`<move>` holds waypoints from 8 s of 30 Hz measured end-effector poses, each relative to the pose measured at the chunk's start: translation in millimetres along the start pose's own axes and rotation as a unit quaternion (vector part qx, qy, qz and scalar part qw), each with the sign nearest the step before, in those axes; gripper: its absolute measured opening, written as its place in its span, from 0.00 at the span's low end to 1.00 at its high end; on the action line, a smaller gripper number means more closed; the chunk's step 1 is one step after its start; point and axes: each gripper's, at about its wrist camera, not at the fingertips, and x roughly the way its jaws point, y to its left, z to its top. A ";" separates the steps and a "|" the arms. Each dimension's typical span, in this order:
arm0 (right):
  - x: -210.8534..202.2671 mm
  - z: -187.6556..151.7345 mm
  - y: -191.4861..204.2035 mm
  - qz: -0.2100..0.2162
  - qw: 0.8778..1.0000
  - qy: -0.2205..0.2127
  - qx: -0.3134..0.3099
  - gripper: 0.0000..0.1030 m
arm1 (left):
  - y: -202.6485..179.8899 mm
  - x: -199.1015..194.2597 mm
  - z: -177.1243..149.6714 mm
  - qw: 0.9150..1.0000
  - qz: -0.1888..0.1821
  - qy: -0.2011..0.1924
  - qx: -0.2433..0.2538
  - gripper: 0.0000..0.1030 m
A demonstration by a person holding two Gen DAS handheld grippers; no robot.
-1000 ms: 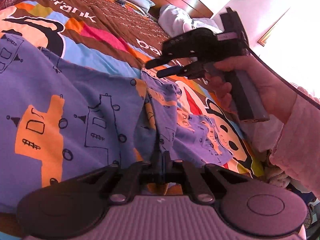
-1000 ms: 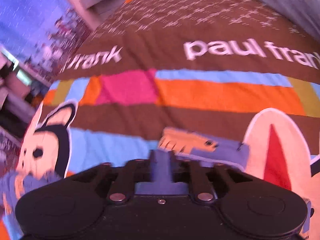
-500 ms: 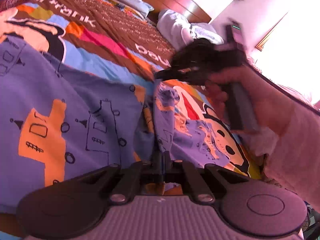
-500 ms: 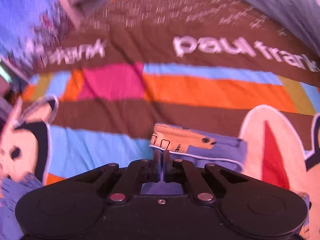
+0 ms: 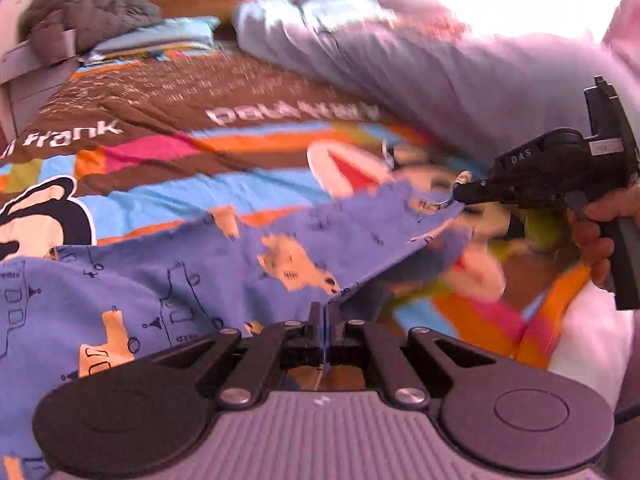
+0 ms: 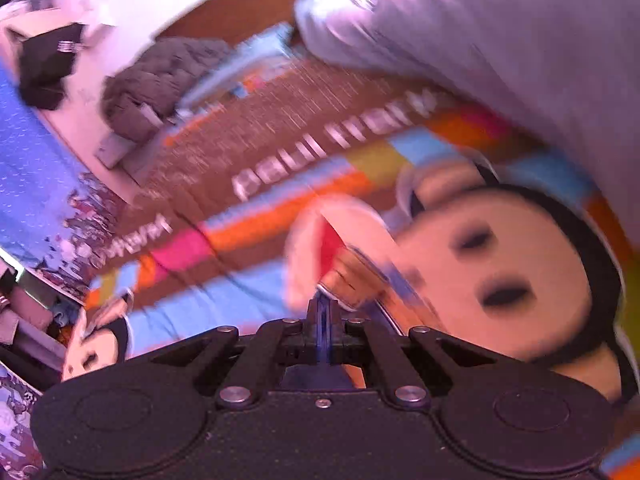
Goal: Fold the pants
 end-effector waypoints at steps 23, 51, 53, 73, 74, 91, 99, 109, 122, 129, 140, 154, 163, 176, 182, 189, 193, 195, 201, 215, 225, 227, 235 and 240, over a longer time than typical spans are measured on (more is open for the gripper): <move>-4.2 -41.2 -79.7 0.110 0.994 -0.018 0.004 0.42 | -98.1 172.6 153.3 0.981 -0.026 0.085 0.170 0.36; 6.2 -20.6 -109.1 0.086 0.994 -0.027 0.066 0.32 | -134.3 221.9 165.5 0.974 0.013 0.116 0.196 0.49; 4.5 -19.8 -108.6 0.081 0.994 -0.032 0.058 0.42 | -129.6 223.3 169.2 0.972 -0.010 0.134 0.191 0.52; 19.3 -20.6 -98.2 0.085 0.995 -0.004 0.047 0.12 | -149.8 236.6 162.3 0.956 -0.003 0.210 0.205 0.12; 14.9 -20.7 -94.8 0.083 0.996 -0.013 0.036 0.12 | -152.7 232.5 163.6 0.957 -0.001 0.205 0.208 0.12; -1.3 -9.6 -145.4 0.044 0.994 -0.010 0.096 0.18 | -188.4 241.6 172.1 0.969 0.013 0.113 0.217 0.51; -21.8 -7.8 -103.0 -0.025 0.995 -0.081 -0.052 0.55 | -119.7 156.3 176.7 0.987 0.074 0.020 0.139 0.88; 29.8 -28.5 -8.4 0.105 0.982 0.039 -0.154 0.72 | 13.9 58.9 46.7 0.986 0.150 0.060 -0.044 0.89; 25.6 -41.6 -5.8 -0.014 0.988 0.007 -0.157 0.60 | 109.3 -32.0 -15.2 0.978 0.177 0.093 -0.057 0.91; 34.8 -62.7 69.8 0.084 0.967 -0.017 -0.239 0.73 | 164.7 -38.5 44.5 0.981 0.157 0.038 -0.107 0.83; 83.6 -109.0 149.7 0.167 0.918 0.056 -0.355 0.73 | 183.0 64.5 79.3 0.971 0.132 0.193 -0.047 0.41; 88.2 -116.2 148.1 0.176 0.915 0.054 -0.358 0.82 | 154.4 88.6 83.7 0.968 0.202 0.150 0.002 0.01; 81.6 -109.2 141.4 0.188 0.922 0.038 -0.335 0.87 | 144.2 67.0 82.6 0.952 0.290 0.087 -0.038 0.17; 77.3 -29.7 16.0 0.050 0.975 0.009 -0.215 0.80 | 75.1 43.2 5.5 0.958 0.275 0.076 -0.022 0.72; 36.6 -2.7 -41.4 0.005 0.992 -0.055 -0.116 0.85 | 82.1 28.5 30.8 0.943 0.302 0.124 -0.066 0.83; -5.3 -18.7 -89.9 -0.002 0.998 -0.039 -0.041 0.99 | 0.3 81.2 98.3 0.964 0.249 0.092 0.003 0.95; -12.5 -25.7 -116.2 0.035 0.999 -0.018 0.027 0.99 | -69.0 135.1 132.0 0.975 0.200 0.085 0.058 0.95; -15.7 -26.1 -122.6 0.043 0.998 -0.015 0.050 0.99 | -105.4 165.1 141.9 0.971 0.192 0.093 0.106 0.94; -18.9 -27.4 -126.2 0.057 0.995 -0.026 0.075 0.99 | -168.2 229.9 155.2 0.951 0.191 0.111 0.216 0.93; -8.3 -27.1 -144.9 0.151 0.979 0.000 0.138 0.71 | -154.1 258.5 173.5 0.955 0.213 0.139 0.151 0.95; -5.0 -28.0 -141.4 0.137 0.980 -0.007 0.147 0.68 | -174.5 243.1 171.1 0.956 0.189 0.159 0.160 1.00; -5.1 -28.1 -141.1 0.135 0.980 -0.010 0.146 0.68 | -172.2 242.0 174.2 0.958 0.182 0.169 0.146 1.00; -2.4 -29.0 -148.1 0.136 0.974 -0.019 0.180 0.63 | -171.0 224.3 188.4 0.969 0.137 0.189 0.077 0.94; 0.5 -30.3 -159.7 0.108 0.971 -0.018 0.215 0.26 | -180.0 225.7 193.0 0.967 0.061 0.246 0.031 0.80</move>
